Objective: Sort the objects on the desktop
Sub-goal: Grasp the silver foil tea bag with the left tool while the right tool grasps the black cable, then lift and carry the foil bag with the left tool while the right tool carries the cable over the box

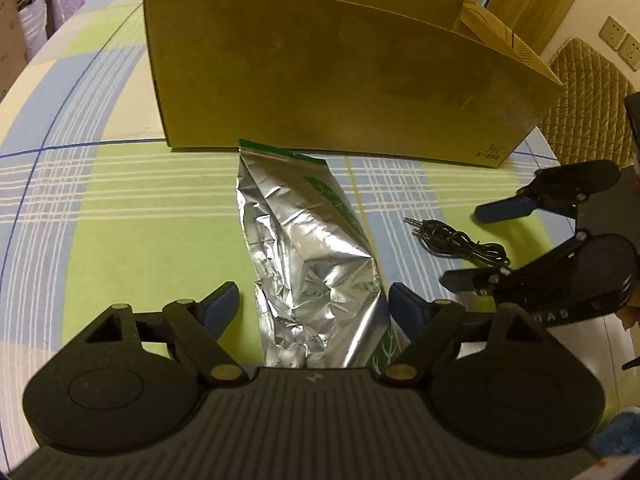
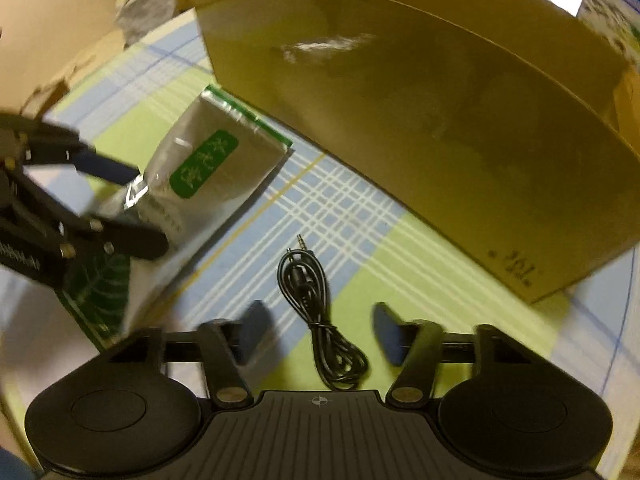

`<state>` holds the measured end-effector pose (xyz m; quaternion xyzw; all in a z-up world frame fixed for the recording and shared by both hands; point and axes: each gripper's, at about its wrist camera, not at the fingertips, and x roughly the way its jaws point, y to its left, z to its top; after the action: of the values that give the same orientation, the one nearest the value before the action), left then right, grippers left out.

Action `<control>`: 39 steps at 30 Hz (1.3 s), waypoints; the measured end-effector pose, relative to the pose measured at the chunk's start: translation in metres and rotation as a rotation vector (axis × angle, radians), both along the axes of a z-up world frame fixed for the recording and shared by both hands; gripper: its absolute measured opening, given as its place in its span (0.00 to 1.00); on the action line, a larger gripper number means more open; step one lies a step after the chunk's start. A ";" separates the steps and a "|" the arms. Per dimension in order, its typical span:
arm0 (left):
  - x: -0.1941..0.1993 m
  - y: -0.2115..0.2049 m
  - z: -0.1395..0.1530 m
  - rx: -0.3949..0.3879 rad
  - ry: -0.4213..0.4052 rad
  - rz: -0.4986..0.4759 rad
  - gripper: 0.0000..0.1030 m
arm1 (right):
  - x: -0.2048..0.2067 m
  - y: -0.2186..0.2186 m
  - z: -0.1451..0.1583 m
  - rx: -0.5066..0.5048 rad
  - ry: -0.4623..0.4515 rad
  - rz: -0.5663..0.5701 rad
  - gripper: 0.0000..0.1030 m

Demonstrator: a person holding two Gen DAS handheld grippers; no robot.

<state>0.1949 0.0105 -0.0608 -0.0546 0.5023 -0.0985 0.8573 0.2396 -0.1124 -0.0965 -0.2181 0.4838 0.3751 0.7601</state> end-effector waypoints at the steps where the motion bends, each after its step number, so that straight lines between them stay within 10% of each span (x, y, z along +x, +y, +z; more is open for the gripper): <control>1: 0.000 -0.001 0.000 0.000 0.001 -0.015 0.71 | 0.000 0.000 0.001 0.002 0.006 -0.017 0.31; 3: 0.001 -0.004 0.001 0.010 -0.002 -0.045 0.67 | -0.004 -0.003 0.004 0.006 0.033 -0.054 0.14; 14: -0.016 -0.016 0.016 0.211 0.018 -0.293 0.58 | -0.041 -0.027 0.012 -0.019 0.216 -0.144 0.13; 17: -0.022 -0.014 0.015 0.212 0.024 -0.319 0.56 | -0.053 -0.030 0.016 -0.043 0.174 -0.135 0.18; 21: -0.020 -0.012 0.017 0.160 0.015 -0.308 0.72 | -0.056 -0.032 0.016 -0.041 0.132 -0.138 0.57; 31: 0.003 -0.017 0.013 0.167 0.021 -0.324 0.73 | -0.066 -0.022 0.007 -0.035 0.062 -0.077 0.56; 39: 0.002 -0.020 -0.001 0.199 0.013 -0.350 0.73 | -0.070 -0.007 0.005 -0.041 0.009 -0.017 0.38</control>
<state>0.1972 -0.0099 -0.0617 0.1178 0.5168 -0.1956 0.8251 0.1693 -0.1197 -0.0920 -0.2276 0.4967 0.3596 0.7564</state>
